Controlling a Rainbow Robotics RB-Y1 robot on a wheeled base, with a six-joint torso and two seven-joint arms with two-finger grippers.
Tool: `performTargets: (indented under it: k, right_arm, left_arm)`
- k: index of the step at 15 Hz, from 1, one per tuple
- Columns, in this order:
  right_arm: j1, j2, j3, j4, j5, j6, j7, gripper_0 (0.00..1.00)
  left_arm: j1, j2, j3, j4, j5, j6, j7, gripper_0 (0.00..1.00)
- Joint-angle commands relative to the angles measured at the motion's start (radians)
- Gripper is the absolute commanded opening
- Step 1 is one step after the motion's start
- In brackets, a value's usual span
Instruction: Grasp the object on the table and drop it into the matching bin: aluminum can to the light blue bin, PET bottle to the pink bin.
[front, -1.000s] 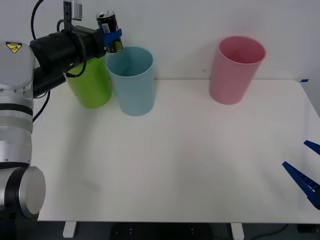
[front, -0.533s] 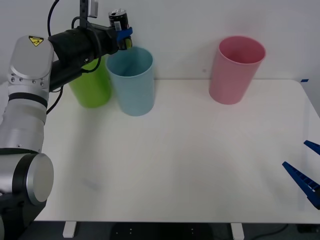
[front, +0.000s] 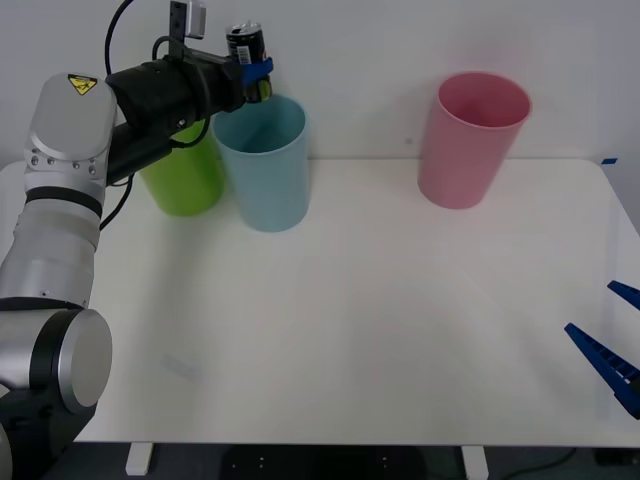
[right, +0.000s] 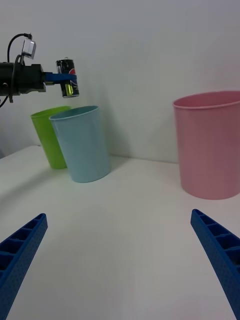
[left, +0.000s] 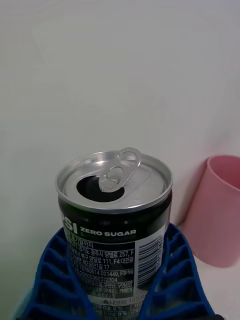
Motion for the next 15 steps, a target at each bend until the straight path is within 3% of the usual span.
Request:
performTargets:
  k: [1,10,15]
  right_arm:
    - [0.0,0.0,0.0,0.0,0.0,0.0,0.0,1.0]
    - [0.0,0.0,0.0,0.0,0.0,0.0,0.0,1.0]
    - [0.0,0.0,0.0,0.0,0.0,0.0,0.0,1.0]
  left_arm:
    - [-0.001,0.0,-0.003,0.0,0.01,-0.001,-0.014,1.0]
    - [0.008,0.003,0.018,0.0,0.066,-0.051,-0.022,1.0]
    - [0.088,0.045,0.021,-0.075,0.171,-0.09,-0.042,1.0]
